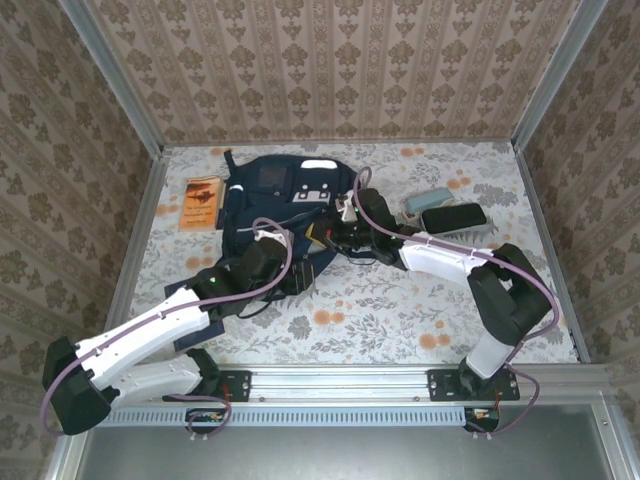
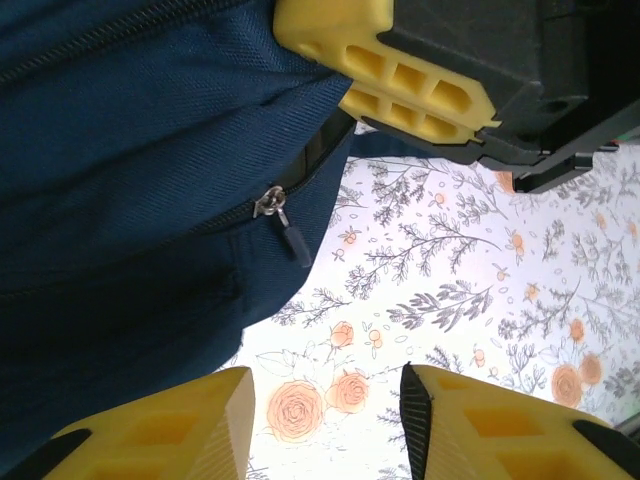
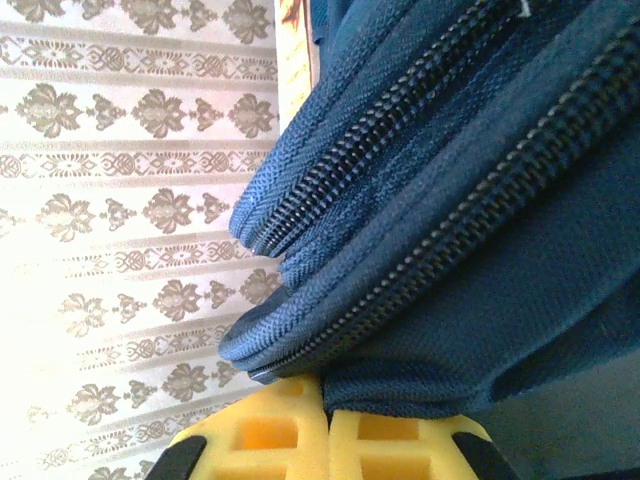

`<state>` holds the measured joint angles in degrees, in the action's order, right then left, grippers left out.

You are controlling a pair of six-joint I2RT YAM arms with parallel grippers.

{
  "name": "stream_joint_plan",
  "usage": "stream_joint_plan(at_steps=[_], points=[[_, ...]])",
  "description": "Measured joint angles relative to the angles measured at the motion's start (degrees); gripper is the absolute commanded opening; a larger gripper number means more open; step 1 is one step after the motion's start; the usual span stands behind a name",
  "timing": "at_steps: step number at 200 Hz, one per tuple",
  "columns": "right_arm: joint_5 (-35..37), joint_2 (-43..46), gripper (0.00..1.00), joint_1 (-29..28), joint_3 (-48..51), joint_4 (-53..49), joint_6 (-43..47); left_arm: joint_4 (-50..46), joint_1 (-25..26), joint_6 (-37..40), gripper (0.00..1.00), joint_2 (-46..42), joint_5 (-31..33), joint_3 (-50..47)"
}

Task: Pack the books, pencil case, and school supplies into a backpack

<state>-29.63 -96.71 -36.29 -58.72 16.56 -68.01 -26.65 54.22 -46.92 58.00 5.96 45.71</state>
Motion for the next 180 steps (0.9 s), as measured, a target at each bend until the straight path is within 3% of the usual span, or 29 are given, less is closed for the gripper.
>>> stream_joint_plan(at_steps=[73,154,180], points=[[-4.07,-3.78,0.0,-1.79,-3.17,1.38,-2.25,-0.26,0.22,-6.45,0.32,0.74,6.82,-0.85],[-5.42,-5.95,0.0,-2.78,-4.35,3.06,-3.93,3.85,-4.2,-9.09,0.22,1.2,5.11,-5.16],[-5.57,-6.36,0.0,-3.02,-4.37,3.63,-4.26,5.14,-5.2,-9.25,0.23,1.2,3.87,-5.38]])
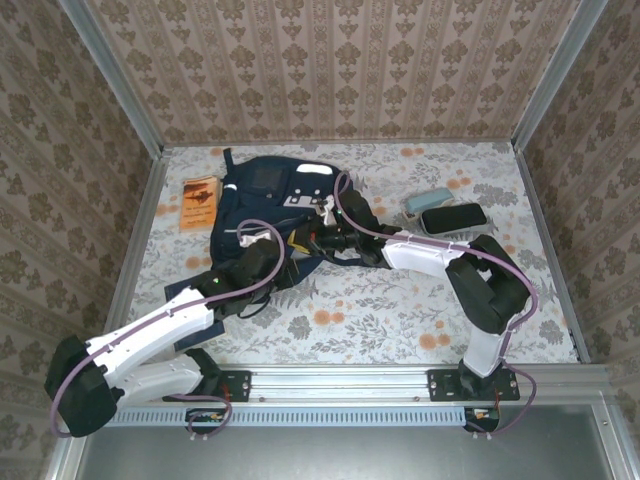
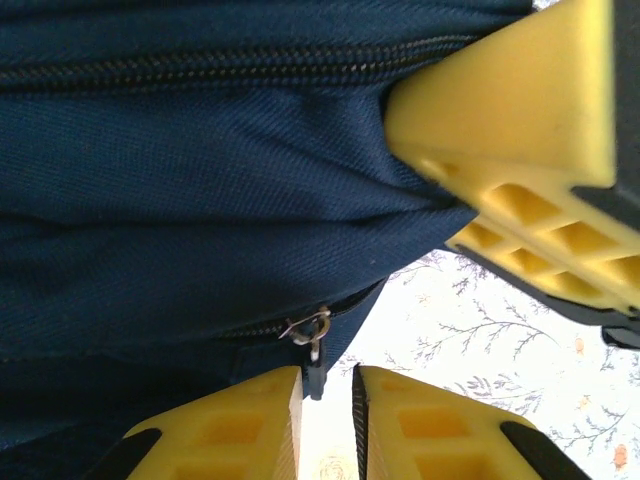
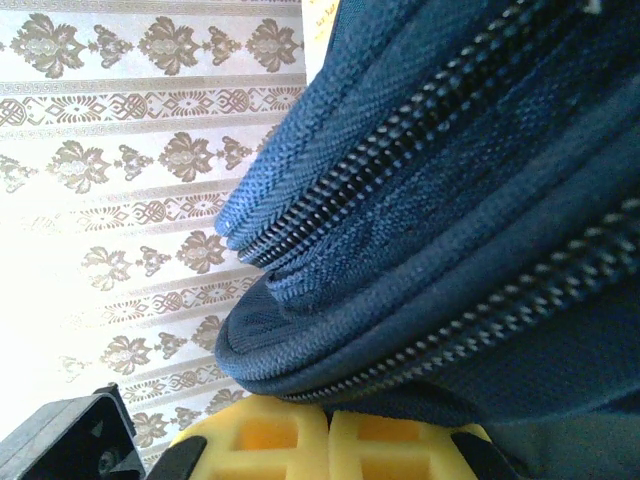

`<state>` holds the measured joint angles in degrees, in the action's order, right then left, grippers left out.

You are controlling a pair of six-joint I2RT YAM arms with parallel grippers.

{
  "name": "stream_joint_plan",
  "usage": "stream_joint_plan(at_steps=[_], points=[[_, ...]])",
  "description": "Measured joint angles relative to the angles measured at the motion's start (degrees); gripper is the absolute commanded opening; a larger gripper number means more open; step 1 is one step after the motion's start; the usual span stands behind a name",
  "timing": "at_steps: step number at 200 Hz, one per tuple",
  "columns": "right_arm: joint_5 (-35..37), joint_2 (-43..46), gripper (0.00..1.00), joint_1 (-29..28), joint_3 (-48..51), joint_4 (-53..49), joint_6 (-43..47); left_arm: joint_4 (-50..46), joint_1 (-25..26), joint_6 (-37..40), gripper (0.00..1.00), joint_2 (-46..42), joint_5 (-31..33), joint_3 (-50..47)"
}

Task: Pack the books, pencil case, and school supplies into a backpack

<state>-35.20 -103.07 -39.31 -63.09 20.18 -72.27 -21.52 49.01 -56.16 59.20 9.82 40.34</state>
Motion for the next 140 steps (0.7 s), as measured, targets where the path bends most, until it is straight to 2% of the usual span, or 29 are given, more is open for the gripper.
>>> stream_joint_plan(at_steps=[24,54,98,140], points=[[-0.02,-0.09,0.0,-0.02,-0.02,0.26,-0.11,0.55,-0.55,-0.35,0.3,-0.02,-0.63,-0.2],[-0.02,-0.09,0.0,-0.04,-0.44,0.39,-0.44,0.52,-1.55,-1.09,0.31,-0.02,-1.25,-0.9],[-0.02,-0.2,0.0,-0.31,-0.52,0.59,-1.27,1.77,-2.49,-1.49,0.21,-0.02,-3.28,-2.29],[-0.02,-0.2,0.0,-0.35,-0.52,1.11,-1.62,3.65,-3.28,-1.51,0.21,-0.02,-4.63,-2.73]])
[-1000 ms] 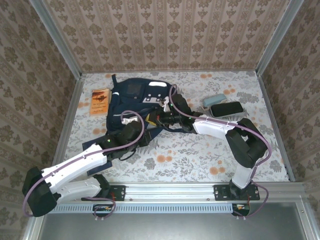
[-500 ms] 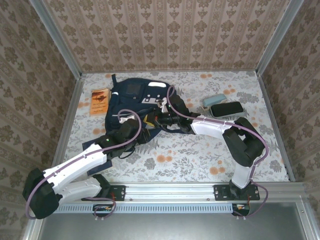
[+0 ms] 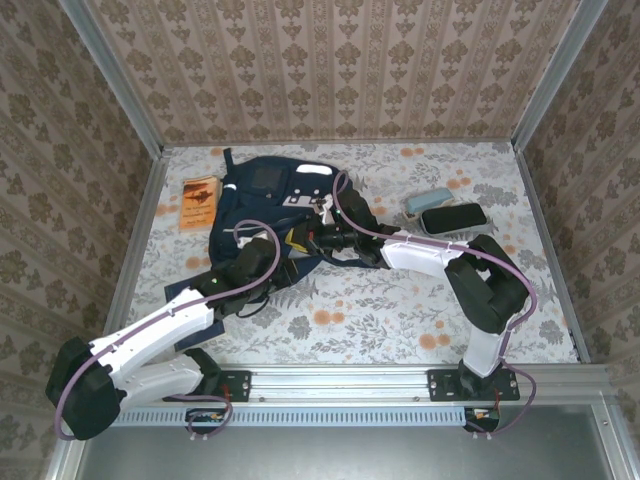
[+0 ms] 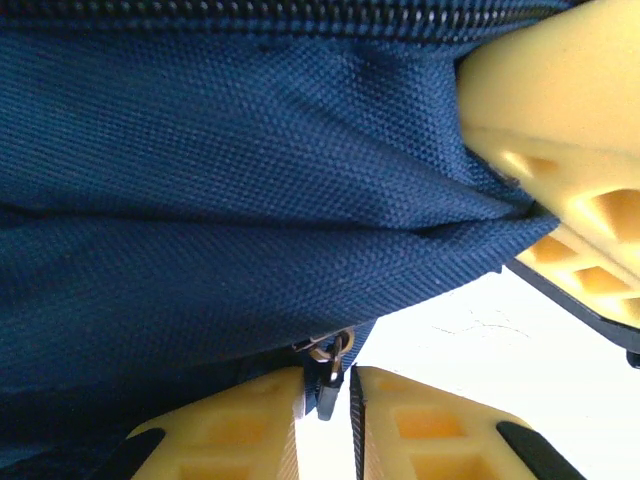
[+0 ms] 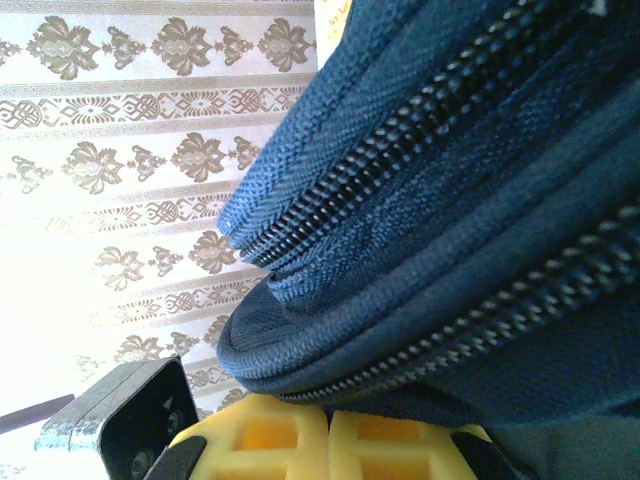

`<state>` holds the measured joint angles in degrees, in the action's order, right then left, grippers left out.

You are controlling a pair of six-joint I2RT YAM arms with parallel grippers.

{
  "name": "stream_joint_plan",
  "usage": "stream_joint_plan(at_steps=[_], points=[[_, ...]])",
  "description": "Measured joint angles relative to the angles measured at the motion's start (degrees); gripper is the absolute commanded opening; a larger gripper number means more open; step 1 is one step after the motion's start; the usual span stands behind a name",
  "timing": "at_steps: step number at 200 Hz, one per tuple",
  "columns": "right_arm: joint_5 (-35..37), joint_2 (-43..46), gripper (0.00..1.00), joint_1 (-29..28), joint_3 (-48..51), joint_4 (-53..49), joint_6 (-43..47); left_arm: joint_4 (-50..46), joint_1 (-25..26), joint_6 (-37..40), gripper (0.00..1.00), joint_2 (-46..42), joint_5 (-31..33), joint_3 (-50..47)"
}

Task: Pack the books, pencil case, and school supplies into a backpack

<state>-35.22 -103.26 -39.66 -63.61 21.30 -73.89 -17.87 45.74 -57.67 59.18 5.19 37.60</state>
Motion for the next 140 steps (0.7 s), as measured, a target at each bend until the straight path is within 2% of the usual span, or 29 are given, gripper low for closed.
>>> stream_joint_plan(at_steps=[34,63,140], points=[[0.0,-0.02,0.0,-0.07,0.0,0.37,-0.11,0.85,-0.22,0.02,0.2,0.0,-0.52,-0.24],[0.02,0.0,0.0,-0.15,0.0,0.44,-0.09,0.98,-0.57,0.72,0.0,0.0,-0.48,-0.37],[0.28,0.02,0.0,0.55,0.66,0.13,0.39,-4.63,-0.59,6.47,0.0,-4.59,2.03,-0.35]])
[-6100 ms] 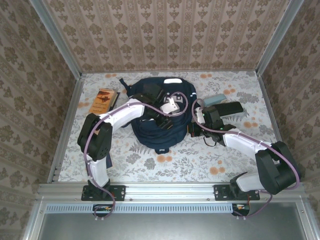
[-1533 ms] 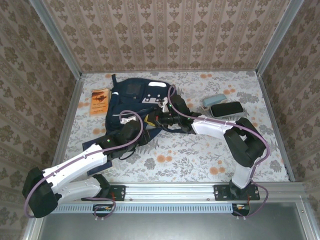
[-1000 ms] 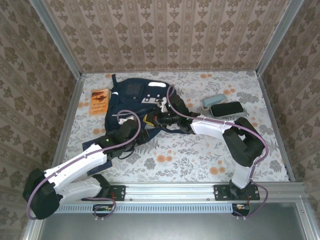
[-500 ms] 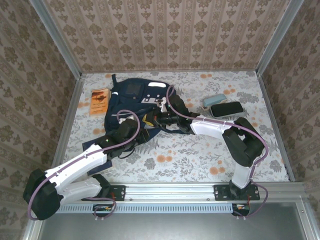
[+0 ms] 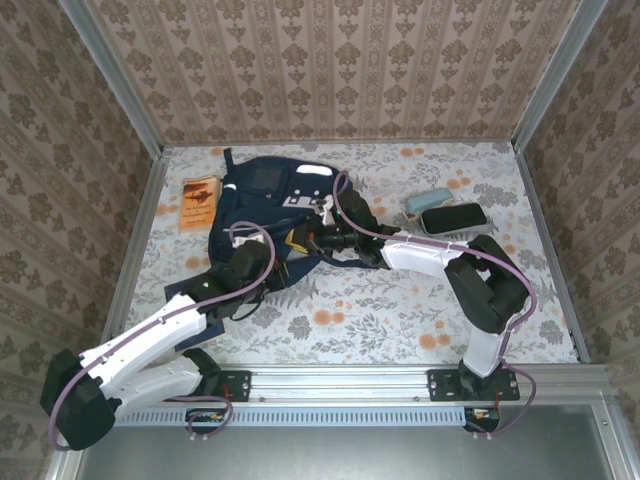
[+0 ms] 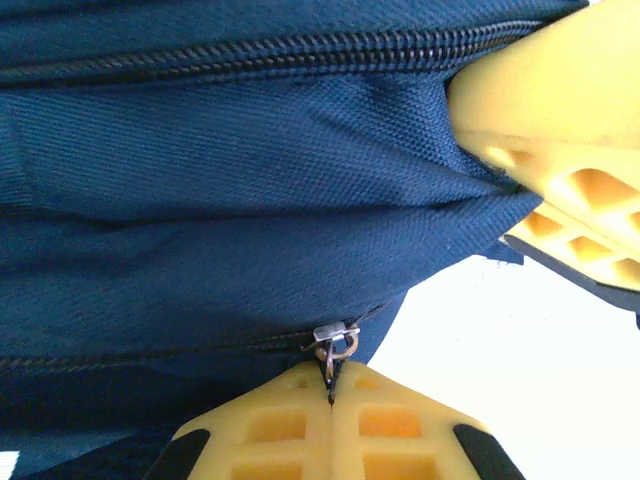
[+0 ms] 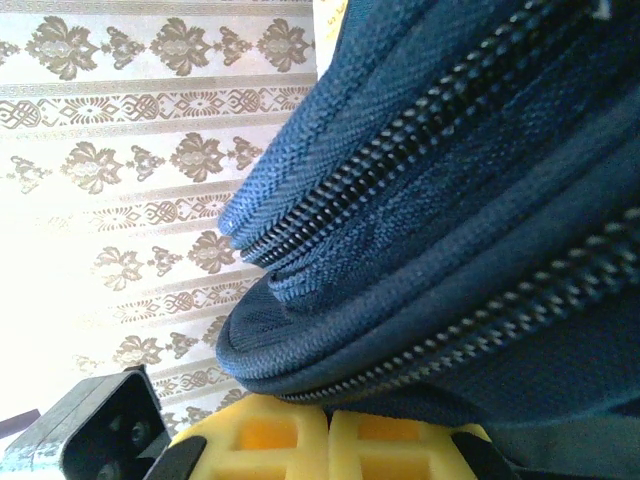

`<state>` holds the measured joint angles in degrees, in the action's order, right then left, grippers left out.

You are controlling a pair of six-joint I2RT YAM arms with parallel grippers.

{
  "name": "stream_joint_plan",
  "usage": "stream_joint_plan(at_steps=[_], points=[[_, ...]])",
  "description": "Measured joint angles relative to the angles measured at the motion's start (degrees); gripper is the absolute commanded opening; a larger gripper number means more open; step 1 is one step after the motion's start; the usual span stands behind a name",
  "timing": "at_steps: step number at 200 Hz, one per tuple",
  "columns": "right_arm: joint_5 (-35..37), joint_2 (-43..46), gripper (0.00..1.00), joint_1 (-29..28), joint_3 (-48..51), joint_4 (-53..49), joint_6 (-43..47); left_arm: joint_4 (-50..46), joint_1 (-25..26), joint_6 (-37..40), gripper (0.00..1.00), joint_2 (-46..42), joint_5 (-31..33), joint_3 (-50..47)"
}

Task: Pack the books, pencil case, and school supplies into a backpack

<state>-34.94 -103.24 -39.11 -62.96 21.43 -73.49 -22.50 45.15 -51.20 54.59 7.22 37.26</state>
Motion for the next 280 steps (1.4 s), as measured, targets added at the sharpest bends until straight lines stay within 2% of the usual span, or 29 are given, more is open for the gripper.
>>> stream_joint_plan(at_steps=[50,117,148,154,164,181,194,240,280], points=[[0.59,1.97,0.0,1.42,3.61,-3.34,3.39,-5.77,-1.84,3.76,0.0,-1.73,0.55,0.59],[4.15,8.92,0.0,7.02,9.18,-12.96,9.84,-10.8,-7.89,9.51,0.0,-1.25,2.47,3.96],[5.6,10.08,0.0,7.96,9.18,-16.13,12.09,-11.23,-10.29,12.28,0.0,0.02,-0.04,4.0],[5.66,10.1,0.0,7.98,9.18,-16.37,12.26,-10.97,-10.47,12.68,0.05,0.24,-1.16,3.98],[5.77,10.1,0.0,7.98,9.18,-16.74,12.33,-10.27,-10.54,13.35,0.2,0.57,-3.54,3.98],[5.81,10.1,0.0,7.98,9.18,-16.96,12.31,-8.55,-9.53,13.86,0.41,0.7,-7.15,3.96],[5.81,10.1,0.0,7.98,9.18,-16.96,12.31,-7.06,-7.72,13.42,0.47,0.76,-8.66,3.87],[5.81,10.1,0.0,7.98,9.18,-16.96,12.28,-1.81,0.42,10.12,0.5,5.77,-9.7,2.29],[5.81,10.08,0.0,7.98,9.18,-16.96,12.26,2.29,2.29,7.5,0.44,11.67,-9.81,1.44]])
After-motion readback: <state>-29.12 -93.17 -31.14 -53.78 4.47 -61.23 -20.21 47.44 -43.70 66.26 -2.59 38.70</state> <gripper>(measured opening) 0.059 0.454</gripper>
